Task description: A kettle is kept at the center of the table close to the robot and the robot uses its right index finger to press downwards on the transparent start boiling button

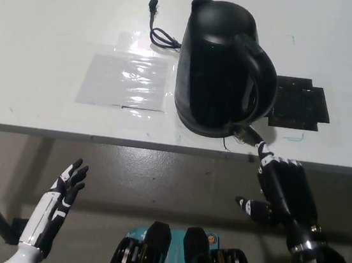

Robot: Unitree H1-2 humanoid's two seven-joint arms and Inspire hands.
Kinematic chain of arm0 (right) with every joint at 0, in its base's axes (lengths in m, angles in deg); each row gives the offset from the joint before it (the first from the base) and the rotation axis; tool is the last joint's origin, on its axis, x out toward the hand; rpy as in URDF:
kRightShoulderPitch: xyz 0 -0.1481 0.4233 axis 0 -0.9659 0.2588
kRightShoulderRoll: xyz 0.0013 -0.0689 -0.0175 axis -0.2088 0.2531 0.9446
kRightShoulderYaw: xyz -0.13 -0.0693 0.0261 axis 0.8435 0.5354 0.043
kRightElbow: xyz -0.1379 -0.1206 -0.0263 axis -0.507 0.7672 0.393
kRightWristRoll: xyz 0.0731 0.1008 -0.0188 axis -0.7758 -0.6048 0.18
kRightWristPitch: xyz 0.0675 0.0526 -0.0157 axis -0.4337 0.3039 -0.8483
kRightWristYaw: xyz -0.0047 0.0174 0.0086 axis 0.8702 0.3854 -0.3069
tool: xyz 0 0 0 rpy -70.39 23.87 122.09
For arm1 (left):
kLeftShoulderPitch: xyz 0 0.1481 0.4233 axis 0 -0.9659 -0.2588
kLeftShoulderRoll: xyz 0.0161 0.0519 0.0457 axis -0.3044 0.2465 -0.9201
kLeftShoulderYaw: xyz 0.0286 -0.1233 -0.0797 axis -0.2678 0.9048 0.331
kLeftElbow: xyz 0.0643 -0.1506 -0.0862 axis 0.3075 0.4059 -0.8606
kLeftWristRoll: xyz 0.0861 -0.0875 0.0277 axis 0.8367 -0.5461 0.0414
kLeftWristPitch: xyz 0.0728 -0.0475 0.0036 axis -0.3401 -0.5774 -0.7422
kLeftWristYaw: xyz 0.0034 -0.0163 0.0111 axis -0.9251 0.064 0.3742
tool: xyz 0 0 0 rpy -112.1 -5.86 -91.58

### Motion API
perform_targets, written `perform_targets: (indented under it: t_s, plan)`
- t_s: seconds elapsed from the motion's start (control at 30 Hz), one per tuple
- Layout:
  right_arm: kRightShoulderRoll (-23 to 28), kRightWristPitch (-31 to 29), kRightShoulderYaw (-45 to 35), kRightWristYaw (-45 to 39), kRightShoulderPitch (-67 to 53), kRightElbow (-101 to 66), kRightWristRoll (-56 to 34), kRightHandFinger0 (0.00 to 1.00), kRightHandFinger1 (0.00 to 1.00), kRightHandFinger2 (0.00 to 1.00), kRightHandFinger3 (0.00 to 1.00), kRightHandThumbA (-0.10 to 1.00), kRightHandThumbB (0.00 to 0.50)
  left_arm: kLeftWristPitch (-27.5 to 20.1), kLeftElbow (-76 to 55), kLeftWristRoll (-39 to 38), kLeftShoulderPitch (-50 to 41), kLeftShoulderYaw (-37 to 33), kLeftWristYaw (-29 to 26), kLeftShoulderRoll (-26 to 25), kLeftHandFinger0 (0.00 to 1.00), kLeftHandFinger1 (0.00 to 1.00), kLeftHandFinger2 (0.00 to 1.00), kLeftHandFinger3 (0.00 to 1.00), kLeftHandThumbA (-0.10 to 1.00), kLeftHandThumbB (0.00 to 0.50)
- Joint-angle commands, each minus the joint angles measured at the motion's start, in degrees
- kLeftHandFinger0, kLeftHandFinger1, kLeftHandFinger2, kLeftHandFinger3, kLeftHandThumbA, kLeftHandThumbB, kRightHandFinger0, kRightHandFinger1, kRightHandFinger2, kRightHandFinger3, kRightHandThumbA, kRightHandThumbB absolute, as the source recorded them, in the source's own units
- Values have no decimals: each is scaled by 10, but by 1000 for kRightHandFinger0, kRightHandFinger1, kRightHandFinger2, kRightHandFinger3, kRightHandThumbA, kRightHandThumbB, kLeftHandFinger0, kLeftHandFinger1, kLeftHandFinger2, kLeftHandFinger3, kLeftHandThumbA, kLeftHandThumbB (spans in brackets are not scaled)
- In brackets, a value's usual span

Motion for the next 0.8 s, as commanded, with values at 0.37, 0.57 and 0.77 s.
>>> perform_targets:
  t_s: [0.37, 0.57, 0.77]
  plan:
    - [10, -205, -84, 110, -111, -38, -145, 0, 3, 46, 1000, 1000, 284, 3, -12, -17, 3, 7, 1, -4, 1000, 1000, 1000, 1000, 942, 186]
    - [4, -329, -122, 124, -140, 40, -257, 535, 533, 658, 1000, 1000, 286, -7, -8, -15, 3, 5, 3, -5, 1000, 1000, 1000, 1000, 950, 185]
    - [-2, -373, -125, 142, -149, 106, -316, 1000, 1000, 1000, 1000, 1000, 304, -14, -3, -17, 2, 4, 4, -6, 1000, 1000, 1000, 1000, 940, 157]
